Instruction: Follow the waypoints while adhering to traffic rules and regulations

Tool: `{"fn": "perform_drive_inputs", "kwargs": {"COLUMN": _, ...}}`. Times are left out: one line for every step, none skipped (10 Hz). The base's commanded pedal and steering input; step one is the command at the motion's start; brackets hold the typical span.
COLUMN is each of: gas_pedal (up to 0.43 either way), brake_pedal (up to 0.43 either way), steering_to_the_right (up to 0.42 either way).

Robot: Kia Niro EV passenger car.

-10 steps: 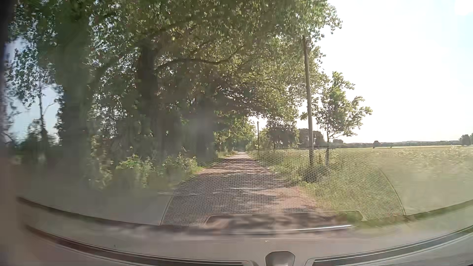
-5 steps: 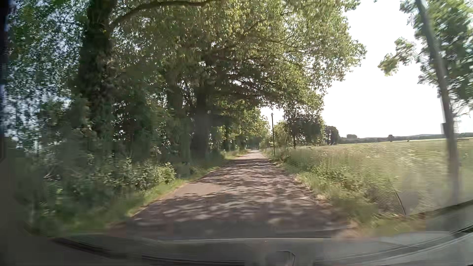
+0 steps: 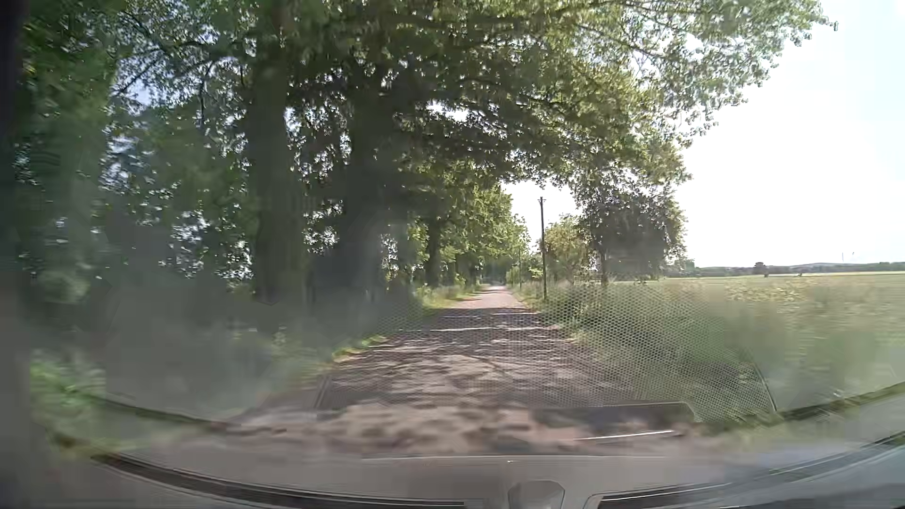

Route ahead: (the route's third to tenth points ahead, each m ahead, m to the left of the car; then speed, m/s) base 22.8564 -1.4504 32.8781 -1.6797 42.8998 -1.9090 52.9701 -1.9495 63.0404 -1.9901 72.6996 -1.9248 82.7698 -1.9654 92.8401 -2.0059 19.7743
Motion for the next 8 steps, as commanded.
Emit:
{"fn": "perform_drive_inputs", "kwargs": {"gas_pedal": 0.339, "brake_pedal": 0.006, "steering_to_the_right": 0.004}}
{"fn": "perform_drive_inputs", "kwargs": {"gas_pedal": 0.339, "brake_pedal": 0.006, "steering_to_the_right": 0.006}}
{"fn": "perform_drive_inputs", "kwargs": {"gas_pedal": 0.339, "brake_pedal": 0.006, "steering_to_the_right": 0.006}}
{"fn": "perform_drive_inputs", "kwargs": {"gas_pedal": 0.339, "brake_pedal": 0.006, "steering_to_the_right": 0.005}}
{"fn": "perform_drive_inputs", "kwargs": {"gas_pedal": 0.339, "brake_pedal": 0.006, "steering_to_the_right": 0.004}}
{"fn": "perform_drive_inputs", "kwargs": {"gas_pedal": 0.331, "brake_pedal": 0.006, "steering_to_the_right": 0.003}}
{"fn": "perform_drive_inputs", "kwargs": {"gas_pedal": 0.319, "brake_pedal": 0.006, "steering_to_the_right": 0.003}}
{"fn": "perform_drive_inputs", "kwargs": {"gas_pedal": 0.319, "brake_pedal": 0.006, "steering_to_the_right": 0.003}}
